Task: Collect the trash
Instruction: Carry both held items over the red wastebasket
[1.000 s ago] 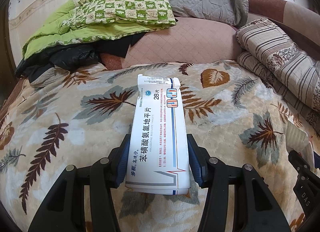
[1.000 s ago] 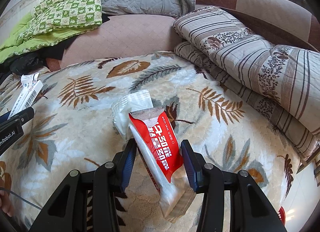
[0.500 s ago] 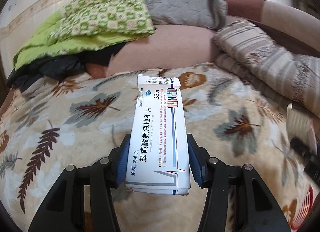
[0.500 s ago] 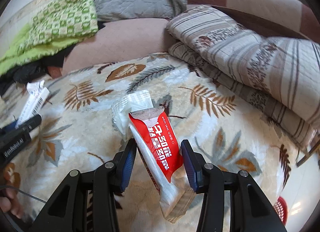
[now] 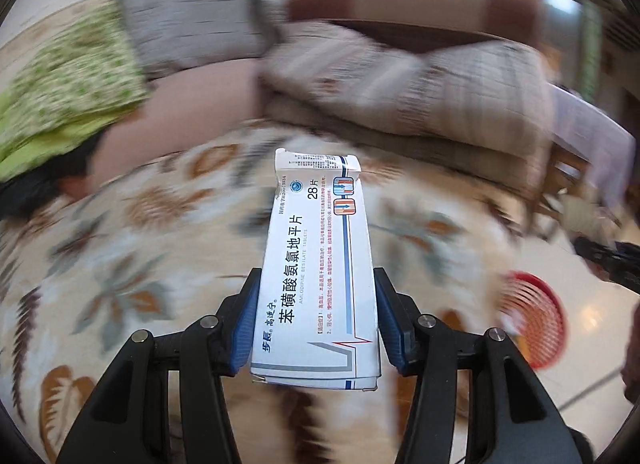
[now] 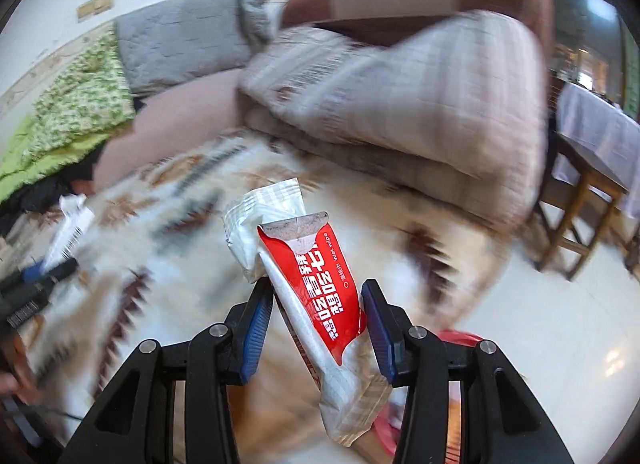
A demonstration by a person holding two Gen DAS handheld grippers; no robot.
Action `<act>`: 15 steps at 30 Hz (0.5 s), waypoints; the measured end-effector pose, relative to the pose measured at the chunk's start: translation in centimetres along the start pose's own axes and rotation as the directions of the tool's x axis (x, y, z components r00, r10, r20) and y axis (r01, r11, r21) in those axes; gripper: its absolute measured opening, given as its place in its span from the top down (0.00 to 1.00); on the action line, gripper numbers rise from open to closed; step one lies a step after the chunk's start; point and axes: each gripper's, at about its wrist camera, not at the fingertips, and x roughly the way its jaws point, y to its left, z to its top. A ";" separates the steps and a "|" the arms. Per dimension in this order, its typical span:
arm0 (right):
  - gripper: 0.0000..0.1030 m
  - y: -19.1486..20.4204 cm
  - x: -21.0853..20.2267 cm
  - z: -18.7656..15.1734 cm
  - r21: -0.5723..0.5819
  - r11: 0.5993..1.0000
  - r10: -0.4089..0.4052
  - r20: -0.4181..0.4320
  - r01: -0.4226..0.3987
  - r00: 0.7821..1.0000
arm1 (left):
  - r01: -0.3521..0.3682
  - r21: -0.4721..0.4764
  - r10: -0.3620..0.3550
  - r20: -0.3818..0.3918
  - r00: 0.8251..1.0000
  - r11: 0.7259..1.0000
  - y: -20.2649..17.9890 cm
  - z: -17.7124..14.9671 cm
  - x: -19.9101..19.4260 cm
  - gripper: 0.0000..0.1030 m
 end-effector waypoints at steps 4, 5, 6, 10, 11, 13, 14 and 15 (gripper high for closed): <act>0.52 -7.1 -1.9 -3.5 0.108 0.994 -0.022 -0.061 0.029 0.998 | 0.155 0.088 -0.152 -0.038 0.988 0.984 -5.7 0.4 -0.4 0.50; 0.52 -8.5 -2.2 -4.4 0.128 0.991 -0.032 -0.075 0.042 0.997 | 0.175 0.099 -0.171 -0.047 0.984 0.979 -6.8 0.4 -0.4 0.50; 0.52 -9.7 -2.3 -5.2 0.145 0.988 -0.038 -0.088 0.051 0.995 | 0.202 0.111 -0.196 -0.061 0.979 0.973 -8.1 0.6 -0.2 0.50; 0.52 -13.1 -1.8 -6.8 0.206 0.977 -0.032 -0.124 0.057 0.992 | 0.341 0.107 -0.326 -0.142 0.935 0.934 -13.2 2.0 1.4 0.50; 0.52 -13.9 -1.4 -7.1 0.233 0.971 -0.018 -0.131 0.048 0.991 | 0.380 0.094 -0.362 -0.167 0.917 0.920 -14.4 2.3 1.9 0.50; 0.51 -14.8 -1.0 -7.2 0.276 0.961 0.009 -0.130 0.027 0.991 | 0.445 0.066 -0.425 -0.204 0.882 0.893 -17.1 2.8 3.1 0.50; 0.51 -15.4 -0.8 -7.3 0.299 0.954 0.026 -0.127 0.013 0.992 | 0.457 0.059 -0.436 -0.218 0.873 0.887 -18.1 2.8 3.7 0.50; 0.51 -15.8 -0.6 -7.3 0.319 0.948 0.036 -0.123 0.005 0.992 | 0.474 0.054 -0.450 -0.238 0.861 0.879 -19.1 2.9 4.3 0.50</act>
